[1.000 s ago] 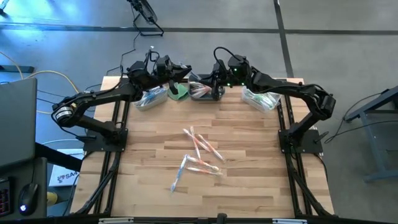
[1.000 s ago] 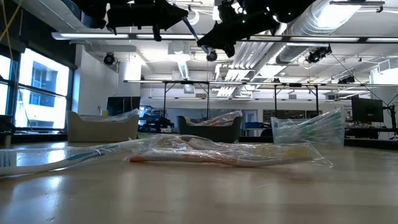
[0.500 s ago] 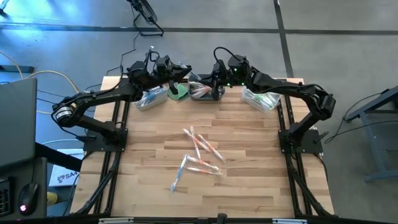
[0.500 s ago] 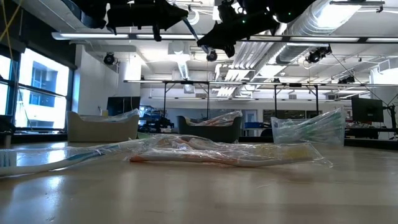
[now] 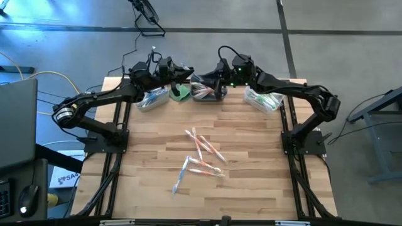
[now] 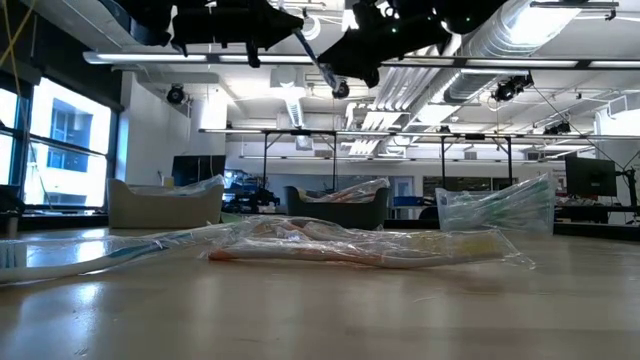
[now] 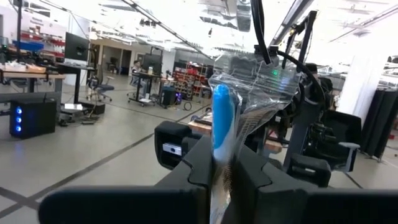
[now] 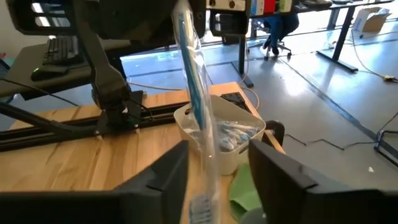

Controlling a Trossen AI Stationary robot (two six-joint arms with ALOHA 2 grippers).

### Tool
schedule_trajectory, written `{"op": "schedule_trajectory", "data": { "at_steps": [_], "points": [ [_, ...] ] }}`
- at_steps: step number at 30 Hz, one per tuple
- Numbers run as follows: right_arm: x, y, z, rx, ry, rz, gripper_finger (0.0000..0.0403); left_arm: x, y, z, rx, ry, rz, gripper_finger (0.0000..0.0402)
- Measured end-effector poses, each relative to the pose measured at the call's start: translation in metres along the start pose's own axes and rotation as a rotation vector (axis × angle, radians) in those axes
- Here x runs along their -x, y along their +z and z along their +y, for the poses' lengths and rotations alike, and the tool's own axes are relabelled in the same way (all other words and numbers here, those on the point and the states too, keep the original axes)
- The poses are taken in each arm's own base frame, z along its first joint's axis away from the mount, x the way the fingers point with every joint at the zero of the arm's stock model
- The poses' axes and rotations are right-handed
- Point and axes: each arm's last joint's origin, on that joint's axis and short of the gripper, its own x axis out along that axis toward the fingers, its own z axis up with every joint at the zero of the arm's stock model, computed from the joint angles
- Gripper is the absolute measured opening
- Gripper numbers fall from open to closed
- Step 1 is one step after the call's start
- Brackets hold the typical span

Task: Pick & Place Toothbrushes
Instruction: Put the top blue toothbrush into the gray bin

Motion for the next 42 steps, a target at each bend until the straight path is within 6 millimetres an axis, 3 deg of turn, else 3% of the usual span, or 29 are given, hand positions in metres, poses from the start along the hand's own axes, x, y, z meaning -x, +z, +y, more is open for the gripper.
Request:
{"op": "schedule_trajectory", "data": {
  "at_steps": [6, 10, 17, 23, 33, 42],
  "points": [
    [0.013, 0.005, -0.003, -0.01, -0.003, 0.017, 0.0233, 0.0, 0.0, 0.0, -0.003, 0.0, 0.0, 0.0022],
    [0.033, 0.012, -0.012, -0.002, -0.046, 0.032, 0.0258, 0.0, -0.001, 0.0, -0.009, -0.004, 0.014, 0.0022],
    [0.071, 0.022, -0.027, 0.02, -0.193, 0.061, 0.0251, 0.006, 0.0, 0.004, -0.018, 0.025, 0.065, 0.0022],
    [0.089, 0.025, -0.038, 0.006, -0.348, 0.083, 0.0243, 0.023, 0.01, 0.015, -0.008, 0.112, 0.134, 0.0022],
    [0.097, 0.023, -0.048, -0.016, -0.435, 0.104, 0.0243, 0.063, 0.021, 0.015, -0.006, 0.341, 0.331, 0.0022],
    [0.097, 0.023, -0.048, -0.017, -0.435, 0.102, 0.0243, 0.082, 0.025, 0.011, -0.105, 0.538, 0.411, 0.0022]
  ]
}}
